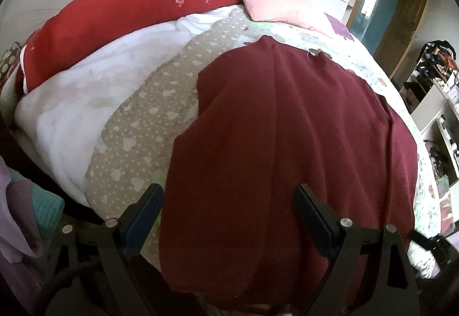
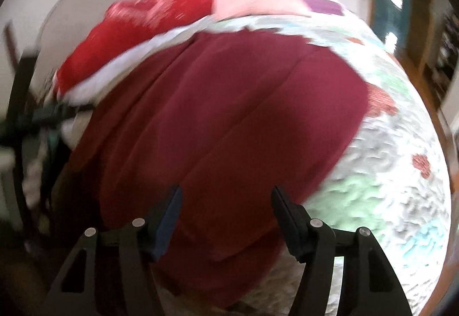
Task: Fold small clothes
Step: 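Position both grippers over the spread maroon garment, then grasp the maroon sleeve with the right gripper and lift it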
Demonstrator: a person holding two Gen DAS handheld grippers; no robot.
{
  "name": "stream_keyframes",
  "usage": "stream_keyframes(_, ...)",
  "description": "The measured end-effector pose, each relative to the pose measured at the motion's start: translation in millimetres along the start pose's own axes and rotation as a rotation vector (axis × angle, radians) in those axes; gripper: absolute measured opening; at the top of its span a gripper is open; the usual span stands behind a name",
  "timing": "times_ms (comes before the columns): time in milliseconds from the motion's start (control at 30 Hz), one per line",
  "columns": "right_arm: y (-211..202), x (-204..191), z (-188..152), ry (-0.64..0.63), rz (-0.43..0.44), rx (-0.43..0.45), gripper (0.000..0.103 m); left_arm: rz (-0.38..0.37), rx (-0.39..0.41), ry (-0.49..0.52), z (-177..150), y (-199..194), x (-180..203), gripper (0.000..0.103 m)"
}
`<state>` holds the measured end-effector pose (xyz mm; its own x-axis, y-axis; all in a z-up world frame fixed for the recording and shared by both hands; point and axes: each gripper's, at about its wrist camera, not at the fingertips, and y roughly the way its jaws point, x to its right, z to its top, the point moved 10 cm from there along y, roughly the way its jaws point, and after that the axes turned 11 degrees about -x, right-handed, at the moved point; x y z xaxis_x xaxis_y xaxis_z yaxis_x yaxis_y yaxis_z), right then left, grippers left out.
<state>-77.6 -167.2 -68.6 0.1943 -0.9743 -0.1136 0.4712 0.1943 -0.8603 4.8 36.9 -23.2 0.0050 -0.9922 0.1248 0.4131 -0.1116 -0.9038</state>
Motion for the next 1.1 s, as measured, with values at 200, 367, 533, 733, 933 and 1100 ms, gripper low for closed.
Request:
stream_keyframes(200, 31.6, -16.9, -2.7, -0.160, -0.176, -0.031, 0.048, -0.010, -0.017, 0.002, -3.7, 3.2, 2.5, 0.092)
stream_keyframes(367, -15.4, 23.7, 19.5, 0.052, -0.016, 0.067, 0.008, -0.015, -0.016, -0.005, -5.6, 2.9, 1.5, 0.092)
stream_keyframes(533, -86.3, 149.9, 36.2, 0.362, -0.145, 0.223, 0.007, -0.031, -0.014, -0.012, -5.7, 0.9, 1.6, 0.092)
stream_keyframes(733, -165.1, 303.6, 30.2, 0.644, -0.404, 0.301, 0.007, -0.040, -0.003, -0.021, -4.7, -1.7, 0.8, 0.092)
stream_keyframes(933, -191.8, 359.2, 39.4, 0.740, -0.549, 0.276, 0.007, -0.048, -0.002, -0.008, -6.0, -1.2, 3.9, 0.092)
stream_keyframes(1100, -175.4, 331.9, 78.6, 0.722, -0.411, 0.262, 0.007, -0.060, 0.009, -0.025, -4.2, -1.6, -2.8, 0.092)
